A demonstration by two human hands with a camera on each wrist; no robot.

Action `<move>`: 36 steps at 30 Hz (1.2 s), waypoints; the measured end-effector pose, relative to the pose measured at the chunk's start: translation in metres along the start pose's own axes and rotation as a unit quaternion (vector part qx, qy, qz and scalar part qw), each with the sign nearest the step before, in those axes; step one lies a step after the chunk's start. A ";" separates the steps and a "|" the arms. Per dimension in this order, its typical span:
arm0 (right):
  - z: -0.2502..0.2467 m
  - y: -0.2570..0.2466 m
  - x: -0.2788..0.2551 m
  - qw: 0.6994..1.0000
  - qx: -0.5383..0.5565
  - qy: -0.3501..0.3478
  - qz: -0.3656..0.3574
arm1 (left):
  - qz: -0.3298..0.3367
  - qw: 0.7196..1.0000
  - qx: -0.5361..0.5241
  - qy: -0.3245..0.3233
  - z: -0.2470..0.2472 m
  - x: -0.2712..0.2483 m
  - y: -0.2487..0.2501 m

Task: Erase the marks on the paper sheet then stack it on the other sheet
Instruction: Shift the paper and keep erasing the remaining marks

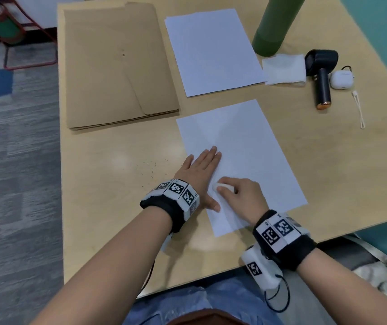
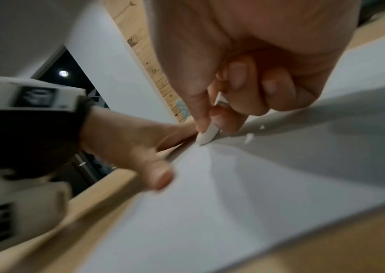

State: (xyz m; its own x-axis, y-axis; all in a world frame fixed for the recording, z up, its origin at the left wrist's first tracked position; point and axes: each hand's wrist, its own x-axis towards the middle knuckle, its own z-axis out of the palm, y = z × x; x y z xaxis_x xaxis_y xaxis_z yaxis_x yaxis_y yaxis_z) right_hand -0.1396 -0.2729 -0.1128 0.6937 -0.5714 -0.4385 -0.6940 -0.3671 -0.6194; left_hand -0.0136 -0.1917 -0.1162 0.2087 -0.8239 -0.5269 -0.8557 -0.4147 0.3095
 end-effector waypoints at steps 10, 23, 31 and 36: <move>0.006 -0.009 -0.008 1.000 -0.003 0.011 0.014 | 0.004 1.000 0.007 -0.003 -0.001 0.002 0.000; -0.022 0.000 0.014 0.997 0.012 0.063 0.039 | -0.008 1.000 0.001 -0.003 -0.002 0.000 0.003; -0.023 0.003 0.012 1.000 -0.020 -0.004 0.019 | -0.017 1.000 0.004 0.006 -0.003 0.001 0.006; -0.046 0.026 0.030 0.977 0.143 0.144 0.059 | -0.002 0.999 -0.040 -0.004 -0.012 0.001 0.000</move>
State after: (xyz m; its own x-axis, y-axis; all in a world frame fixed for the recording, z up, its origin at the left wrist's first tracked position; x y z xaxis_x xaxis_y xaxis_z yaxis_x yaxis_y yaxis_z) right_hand -0.1452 -0.3331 -0.1123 0.5009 -0.7952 -0.3418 -0.6545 -0.0896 -0.7508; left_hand -0.0079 -0.1968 -0.1072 0.2080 -0.8192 -0.5345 -0.8138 -0.4481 0.3701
